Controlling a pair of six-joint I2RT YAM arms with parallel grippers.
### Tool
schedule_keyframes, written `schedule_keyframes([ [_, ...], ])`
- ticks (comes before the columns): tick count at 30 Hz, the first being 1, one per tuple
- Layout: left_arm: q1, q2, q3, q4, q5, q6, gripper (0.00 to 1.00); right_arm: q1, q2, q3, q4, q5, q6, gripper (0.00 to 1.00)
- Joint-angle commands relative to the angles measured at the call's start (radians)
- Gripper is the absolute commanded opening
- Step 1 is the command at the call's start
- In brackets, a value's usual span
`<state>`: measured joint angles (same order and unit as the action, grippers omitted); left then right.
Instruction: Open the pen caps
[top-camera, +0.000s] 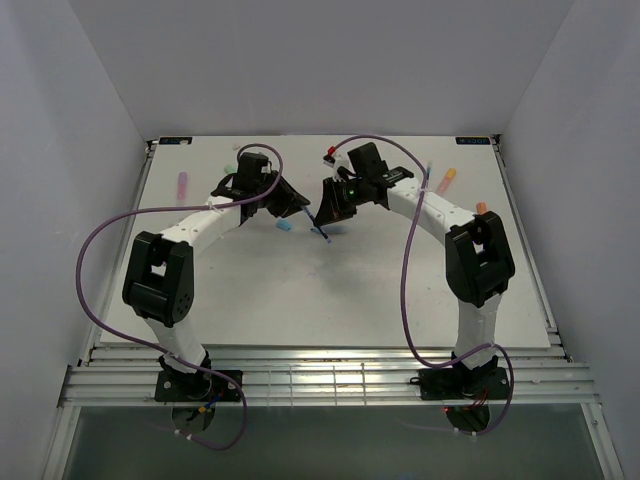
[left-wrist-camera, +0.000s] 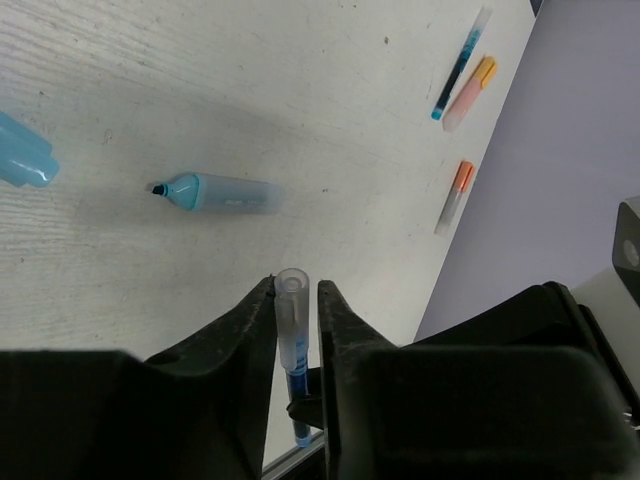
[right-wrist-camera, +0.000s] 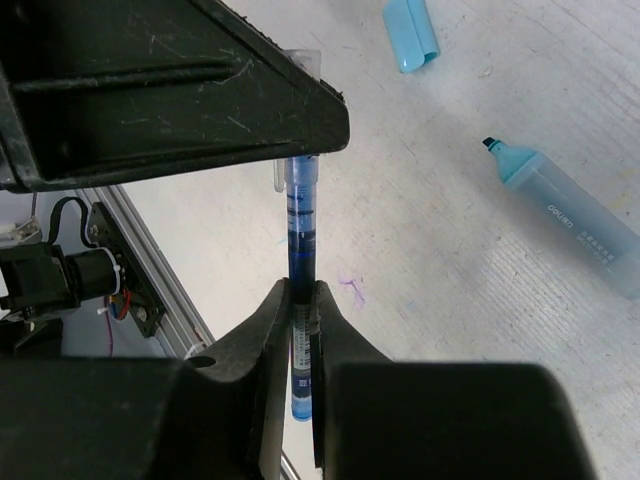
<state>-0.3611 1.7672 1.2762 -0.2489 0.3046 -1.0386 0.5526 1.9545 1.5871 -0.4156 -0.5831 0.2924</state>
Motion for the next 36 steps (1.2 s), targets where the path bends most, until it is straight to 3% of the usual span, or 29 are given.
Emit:
schedule_keyframes([
  [1,0.005,-0.046,0.008,0.017,0.004,0.003,0.29,0.000,-0.049,-0.001,0.017,-0.009,0.001,0.08],
  [6,0.005,-0.043,0.002,0.025,0.013,-0.006,0.13,0.000,-0.040,0.019,0.028,-0.017,-0.002,0.08],
  [7,0.005,-0.045,0.002,0.026,0.014,-0.008,0.03,-0.002,-0.032,0.027,0.026,-0.014,-0.007,0.08],
  [11,0.005,-0.043,-0.001,0.020,0.021,-0.014,0.00,0.000,-0.016,0.065,0.023,-0.014,-0.012,0.43],
  [14,0.005,-0.045,-0.005,0.020,0.018,-0.020,0.00,-0.002,-0.003,0.074,0.018,-0.027,-0.022,0.49],
  [19,0.005,-0.043,0.000,0.022,0.016,-0.032,0.00,-0.002,0.006,0.070,0.018,-0.031,-0.042,0.37],
  [28,0.005,-0.040,0.009,0.028,0.021,-0.046,0.00,0.000,0.061,0.120,0.011,-0.034,-0.048,0.31],
  [31,0.004,-0.038,0.008,0.026,0.024,-0.047,0.00,-0.002,0.081,0.134,0.006,-0.034,-0.053,0.21],
  [32,0.004,-0.038,0.009,0.026,0.016,-0.046,0.00,-0.002,0.084,0.132,0.003,-0.034,-0.053,0.09],
  [36,0.022,-0.012,0.058,-0.041,-0.022,-0.029,0.00,0.010,0.084,0.113,-0.063,-0.011,-0.102,0.08],
])
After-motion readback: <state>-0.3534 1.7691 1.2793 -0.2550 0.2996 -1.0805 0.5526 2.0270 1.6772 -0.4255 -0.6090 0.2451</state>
